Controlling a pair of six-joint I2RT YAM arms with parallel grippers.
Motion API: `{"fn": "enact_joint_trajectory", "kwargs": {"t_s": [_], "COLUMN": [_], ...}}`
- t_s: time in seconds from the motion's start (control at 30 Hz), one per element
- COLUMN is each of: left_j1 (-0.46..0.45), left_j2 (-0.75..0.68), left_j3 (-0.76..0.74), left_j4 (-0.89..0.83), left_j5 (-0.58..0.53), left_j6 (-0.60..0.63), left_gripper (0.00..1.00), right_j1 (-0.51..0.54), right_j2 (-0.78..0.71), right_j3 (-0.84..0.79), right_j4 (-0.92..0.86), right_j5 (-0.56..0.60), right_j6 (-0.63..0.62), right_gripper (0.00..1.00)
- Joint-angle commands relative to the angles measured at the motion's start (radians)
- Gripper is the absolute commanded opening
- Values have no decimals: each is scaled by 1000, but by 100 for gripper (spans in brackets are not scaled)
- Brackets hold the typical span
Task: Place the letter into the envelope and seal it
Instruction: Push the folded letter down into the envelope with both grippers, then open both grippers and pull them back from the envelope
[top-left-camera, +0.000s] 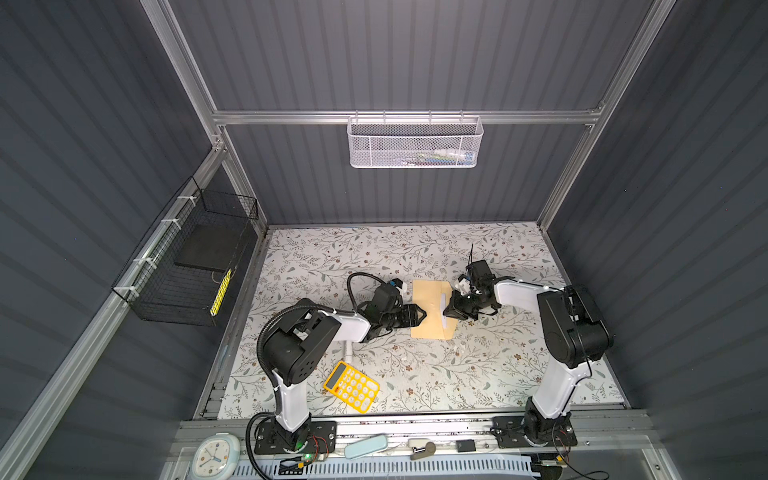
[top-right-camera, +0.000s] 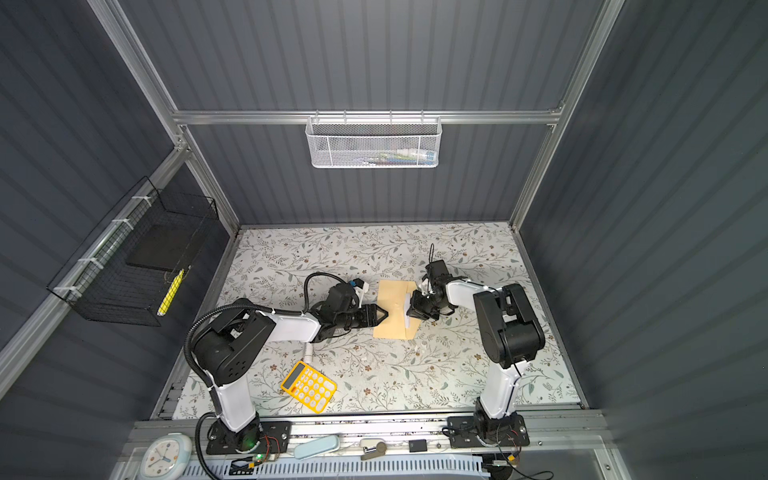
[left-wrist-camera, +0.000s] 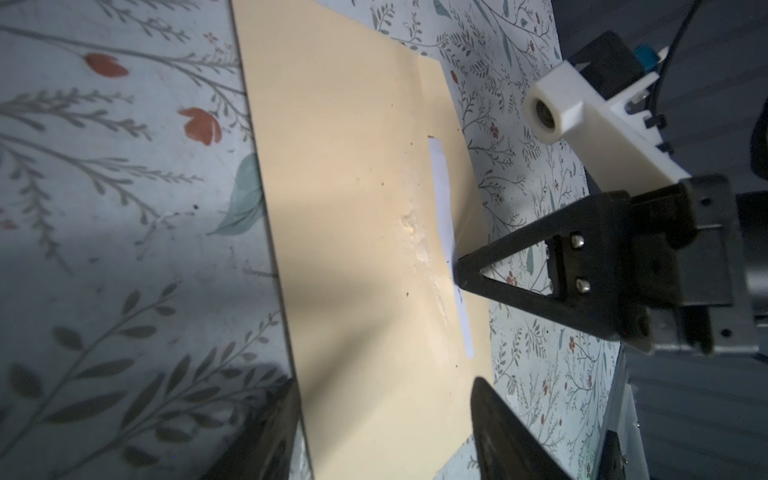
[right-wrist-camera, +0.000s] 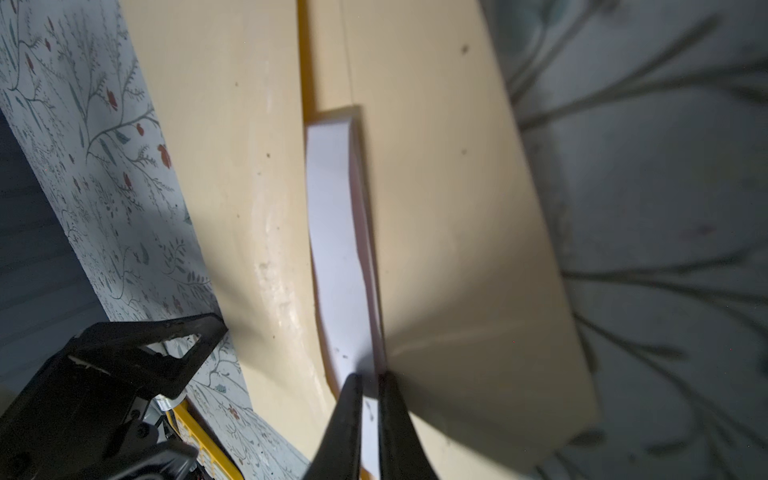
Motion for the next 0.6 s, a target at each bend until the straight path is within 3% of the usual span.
{"fn": "enact_joint_trajectory", "kwargs": {"t_s": [0.0, 0.3, 0.57], "left_j1": [-11, -15, -9], "left_j2": [29, 36, 8], "left_j3": [-18, -10, -35], "left_j4": [-9, -2, -18], "left_j5": [24, 29, 10], "left_j6": [-8, -6, 7], "left_gripper": [65, 64, 63], "right_j1": [19, 30, 2], "right_j2": [35, 31, -19], "right_j3": [17, 26, 5], "right_j4": [0, 6, -11], "right_j5": [-7, -7, 12], "right_j6": [15, 26, 11], "right_gripper": [13, 14, 22]}}
